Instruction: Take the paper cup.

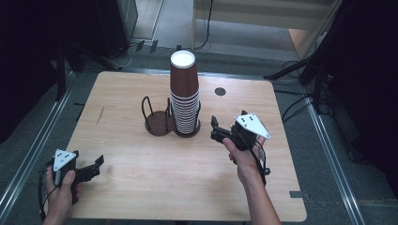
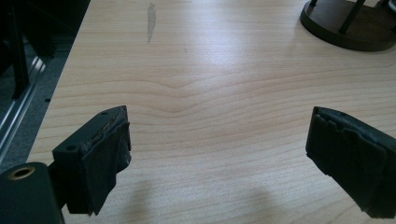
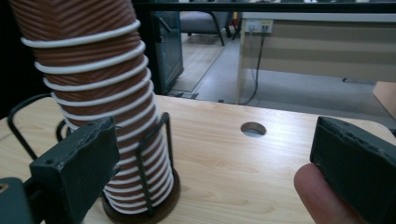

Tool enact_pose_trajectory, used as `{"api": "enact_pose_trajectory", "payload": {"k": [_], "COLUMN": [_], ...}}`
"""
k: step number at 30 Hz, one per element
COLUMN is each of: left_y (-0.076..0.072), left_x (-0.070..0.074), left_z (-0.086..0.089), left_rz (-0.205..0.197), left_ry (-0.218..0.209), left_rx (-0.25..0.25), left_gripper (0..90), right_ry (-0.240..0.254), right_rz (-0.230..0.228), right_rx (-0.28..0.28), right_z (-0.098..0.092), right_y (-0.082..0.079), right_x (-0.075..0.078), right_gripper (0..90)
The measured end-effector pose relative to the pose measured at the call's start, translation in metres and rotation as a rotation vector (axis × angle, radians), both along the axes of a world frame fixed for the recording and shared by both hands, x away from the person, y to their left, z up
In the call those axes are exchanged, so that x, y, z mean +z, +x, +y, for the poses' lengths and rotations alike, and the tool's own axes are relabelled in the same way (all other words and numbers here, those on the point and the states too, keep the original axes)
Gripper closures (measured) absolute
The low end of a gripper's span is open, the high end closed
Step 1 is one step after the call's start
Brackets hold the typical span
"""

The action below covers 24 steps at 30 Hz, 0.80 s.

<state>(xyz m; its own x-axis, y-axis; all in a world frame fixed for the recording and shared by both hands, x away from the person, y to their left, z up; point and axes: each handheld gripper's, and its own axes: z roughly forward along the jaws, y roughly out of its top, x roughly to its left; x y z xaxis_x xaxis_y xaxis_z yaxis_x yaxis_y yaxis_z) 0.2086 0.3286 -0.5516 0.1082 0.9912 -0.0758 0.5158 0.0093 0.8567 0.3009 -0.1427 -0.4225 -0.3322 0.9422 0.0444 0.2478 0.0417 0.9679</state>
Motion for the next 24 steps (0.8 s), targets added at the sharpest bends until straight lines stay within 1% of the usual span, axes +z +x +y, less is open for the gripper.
{"api": "enact_pose_trajectory", "payload": {"k": [1,4,8,10,12,14,20,22,24], "left_y": [0.0,0.0,0.0,0.0,0.0,0.0,0.0,0.0,0.0], "left_x": [0.0,0.0,0.0,0.0,0.0,0.0,0.0,0.0,0.0], "left_z": [0.0,0.0,0.0,0.0,0.0,0.0,-0.001,-0.001,-0.001], "left_rz": [0.0,0.001,0.001,0.0,-0.001,0.0,-0.001,-0.001,-0.002], "left_ry": [0.0,0.001,0.003,0.003,0.003,0.004,0.005,0.006,0.007], "left_rx": [-0.001,-0.002,-0.006,-0.006,-0.007,-0.007,-0.008,-0.01,-0.011], "left_gripper": [7.2,7.3,7.3,7.3,7.2,7.3,7.2,7.3,7.3], "right_ry": [-0.008,-0.01,0.001,0.002,0.006,-0.004,0.012,0.009,0.01], "right_rz": [-0.003,-0.006,-0.003,-0.005,-0.001,-0.007,-0.006,-0.01,-0.011], "right_rx": [0.011,0.021,0.022,0.03,0.036,0.044,0.054,0.063,0.062], "right_z": [0.004,0.009,0.018,0.025,0.027,0.032,0.044,0.05,0.052], "right_y": [0.001,0.003,0.008,0.012,0.012,0.014,0.021,0.023,0.024], "right_x": [0.003,0.005,0.009,0.011,0.012,0.013,0.018,0.021,0.022], "right_gripper": [1.1,0.5,0.2,0.2,0.1,0.2,0.1,0.1,0.2]}}
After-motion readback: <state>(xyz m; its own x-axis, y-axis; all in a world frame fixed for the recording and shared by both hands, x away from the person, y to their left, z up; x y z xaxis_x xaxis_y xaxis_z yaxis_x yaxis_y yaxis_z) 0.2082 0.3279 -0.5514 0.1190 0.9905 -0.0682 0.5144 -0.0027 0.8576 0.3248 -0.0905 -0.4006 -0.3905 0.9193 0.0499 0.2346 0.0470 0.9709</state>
